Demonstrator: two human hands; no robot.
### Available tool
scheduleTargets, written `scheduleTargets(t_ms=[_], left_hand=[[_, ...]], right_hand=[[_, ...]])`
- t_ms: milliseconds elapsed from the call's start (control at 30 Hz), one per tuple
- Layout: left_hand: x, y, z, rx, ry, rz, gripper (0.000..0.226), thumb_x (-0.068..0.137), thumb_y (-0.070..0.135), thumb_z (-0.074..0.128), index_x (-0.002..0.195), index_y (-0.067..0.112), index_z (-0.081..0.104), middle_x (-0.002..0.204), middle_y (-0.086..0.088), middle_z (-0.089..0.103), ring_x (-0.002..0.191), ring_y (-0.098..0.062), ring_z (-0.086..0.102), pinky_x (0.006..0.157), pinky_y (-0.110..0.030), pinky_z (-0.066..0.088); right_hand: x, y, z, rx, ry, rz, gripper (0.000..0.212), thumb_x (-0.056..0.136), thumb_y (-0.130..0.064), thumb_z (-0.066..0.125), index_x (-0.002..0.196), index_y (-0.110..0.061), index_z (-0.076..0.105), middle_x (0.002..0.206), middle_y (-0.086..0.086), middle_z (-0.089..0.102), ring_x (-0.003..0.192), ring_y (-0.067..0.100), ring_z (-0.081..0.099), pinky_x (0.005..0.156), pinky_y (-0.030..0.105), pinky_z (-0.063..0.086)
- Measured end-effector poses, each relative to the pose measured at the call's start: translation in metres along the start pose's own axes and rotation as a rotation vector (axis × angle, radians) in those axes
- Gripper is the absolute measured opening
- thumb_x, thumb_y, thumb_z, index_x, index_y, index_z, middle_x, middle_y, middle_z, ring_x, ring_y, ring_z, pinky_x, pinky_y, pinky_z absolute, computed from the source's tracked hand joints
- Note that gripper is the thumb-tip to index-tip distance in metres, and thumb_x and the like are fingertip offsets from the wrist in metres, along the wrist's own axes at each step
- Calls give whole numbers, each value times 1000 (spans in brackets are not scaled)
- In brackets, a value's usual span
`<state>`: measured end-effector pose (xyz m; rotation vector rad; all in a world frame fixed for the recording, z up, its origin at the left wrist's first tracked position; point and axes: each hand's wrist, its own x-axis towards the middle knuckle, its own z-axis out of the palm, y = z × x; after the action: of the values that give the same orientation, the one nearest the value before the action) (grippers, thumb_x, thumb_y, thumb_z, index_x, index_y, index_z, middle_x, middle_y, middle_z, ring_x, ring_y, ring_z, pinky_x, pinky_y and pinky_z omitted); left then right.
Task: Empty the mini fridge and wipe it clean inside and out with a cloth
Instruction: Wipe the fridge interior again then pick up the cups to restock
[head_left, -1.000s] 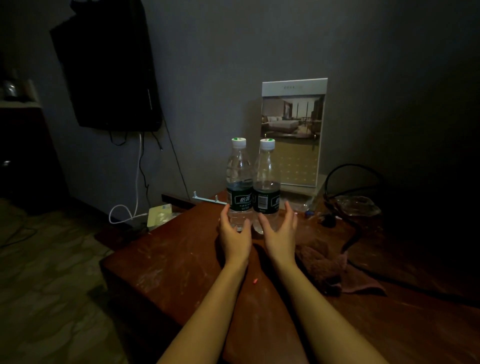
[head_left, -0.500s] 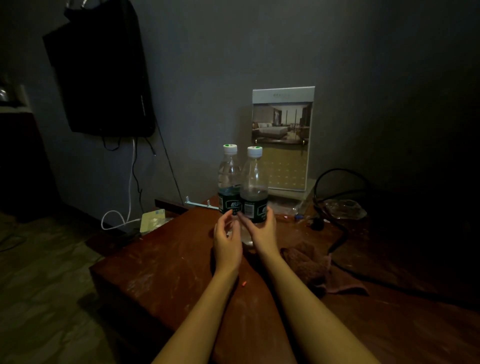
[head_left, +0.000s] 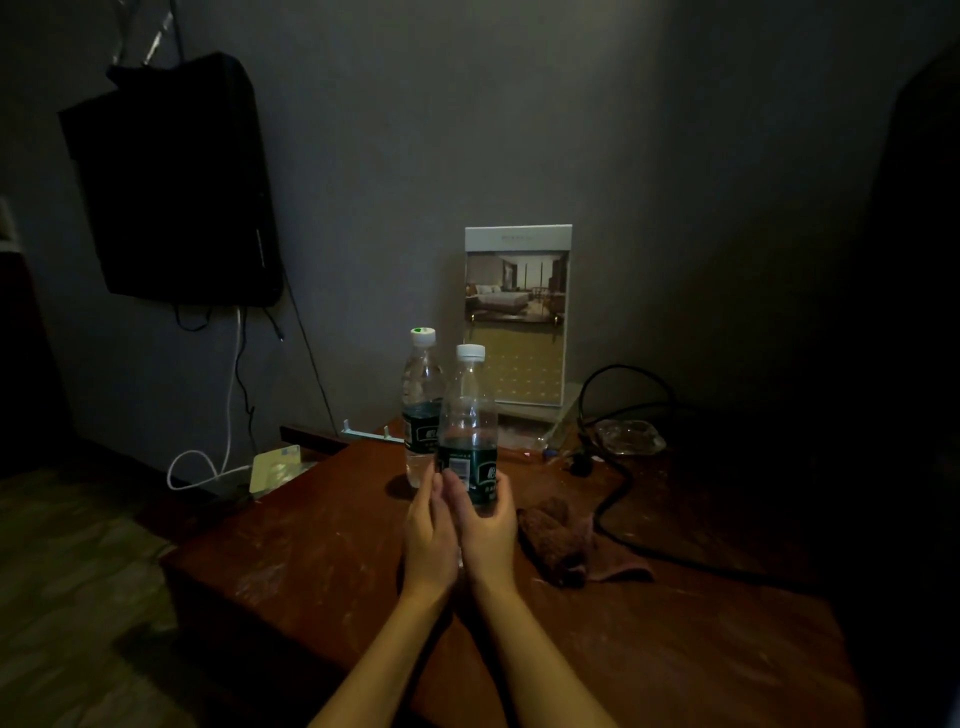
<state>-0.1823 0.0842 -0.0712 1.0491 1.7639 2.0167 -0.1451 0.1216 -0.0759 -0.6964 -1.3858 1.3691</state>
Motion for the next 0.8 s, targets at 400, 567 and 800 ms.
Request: scheduleTargets(t_ms=[400,567,800], left_hand=[[-78,33,-13,57,-223,-184,77,86,67,25,149,22,31,148,-1,42,135,-20,41,111,-40,35],[-109,51,-18,-9,-298,-234,48,80,67,34,110,38,58,105,7,68,101,-14,65,94,-36,51],[-146,47,-22,-54,-334,-208,77,63,89,50,111,30,66,105,1,73,100,-16,69,95,-44,52]], right_hand=[[-79,-36,-43,2,-56,188,103,64,-75,68,144,-18,38,138,8,52,122,22,55,99,40,49],[-106,-55,-67,121,-85,169,60,72,-50,65,117,-11,59,100,6,71,85,18,71,65,22,54],[-141,-62,-87,89,-49,213,104,54,-80,71,130,-11,55,120,10,67,107,24,66,95,45,52]])
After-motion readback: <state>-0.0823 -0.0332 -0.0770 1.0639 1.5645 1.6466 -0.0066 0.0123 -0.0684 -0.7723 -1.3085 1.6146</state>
